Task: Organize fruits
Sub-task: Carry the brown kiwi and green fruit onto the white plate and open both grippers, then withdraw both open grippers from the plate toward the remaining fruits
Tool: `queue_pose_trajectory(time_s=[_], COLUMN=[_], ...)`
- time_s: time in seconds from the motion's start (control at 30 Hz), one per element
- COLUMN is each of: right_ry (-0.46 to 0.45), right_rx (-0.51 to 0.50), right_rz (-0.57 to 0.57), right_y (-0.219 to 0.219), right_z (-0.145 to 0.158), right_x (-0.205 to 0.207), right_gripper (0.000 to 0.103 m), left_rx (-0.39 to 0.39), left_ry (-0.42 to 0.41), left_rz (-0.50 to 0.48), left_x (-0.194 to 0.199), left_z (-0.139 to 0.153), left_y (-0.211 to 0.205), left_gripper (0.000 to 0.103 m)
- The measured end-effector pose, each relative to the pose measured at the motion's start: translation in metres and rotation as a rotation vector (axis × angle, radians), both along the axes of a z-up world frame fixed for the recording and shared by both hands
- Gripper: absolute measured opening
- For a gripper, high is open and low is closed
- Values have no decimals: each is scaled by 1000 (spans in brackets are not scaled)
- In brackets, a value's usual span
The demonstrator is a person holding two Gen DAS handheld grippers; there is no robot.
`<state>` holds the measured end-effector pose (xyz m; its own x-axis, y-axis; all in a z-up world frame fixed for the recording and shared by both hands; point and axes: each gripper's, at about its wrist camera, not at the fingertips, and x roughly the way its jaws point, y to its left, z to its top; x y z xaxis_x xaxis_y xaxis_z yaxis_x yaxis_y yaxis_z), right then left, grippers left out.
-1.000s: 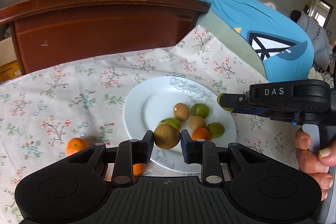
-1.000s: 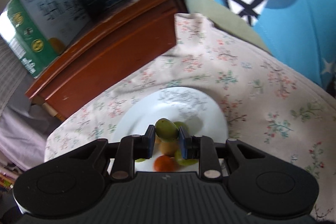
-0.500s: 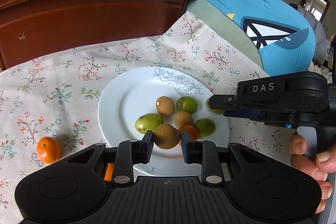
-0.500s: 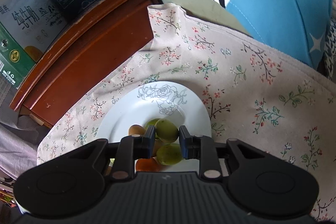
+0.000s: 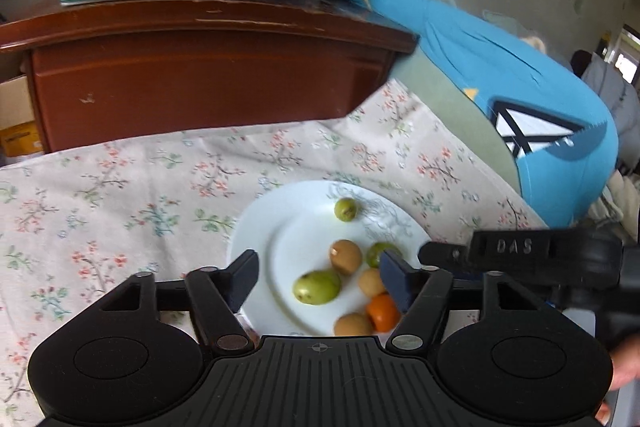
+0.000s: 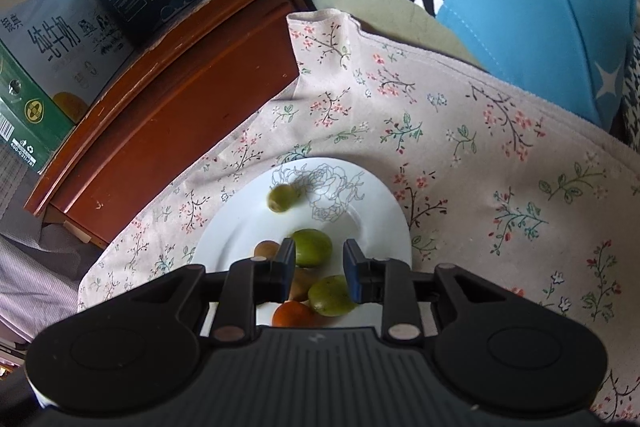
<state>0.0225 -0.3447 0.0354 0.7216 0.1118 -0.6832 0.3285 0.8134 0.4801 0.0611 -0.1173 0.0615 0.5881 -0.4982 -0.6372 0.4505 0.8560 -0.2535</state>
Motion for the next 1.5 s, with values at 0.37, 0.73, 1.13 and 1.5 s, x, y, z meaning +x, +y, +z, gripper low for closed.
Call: queue_pose_trajectory(time_s=[0.37,0.73,1.13,1.5], right_ry=[-18,-25,-27,-23], right_rx=[-53,-82,-108,-68], right_rz=[80,201,304,429], right_y=[18,48,74,105], right_z=[4,9,12,3], right_x=[-3,-13,-24,-27], right_gripper=[29,29,29,29], left_rx=[45,80,100,122], left_ry=[-9,-5,19,48], left_rz=[64,135,187,227], left_x=[-1,-10,-19,-19], left_z=[17,33,32,21], left_y=[30,70,100,122], left_gripper=[81,85,85,85])
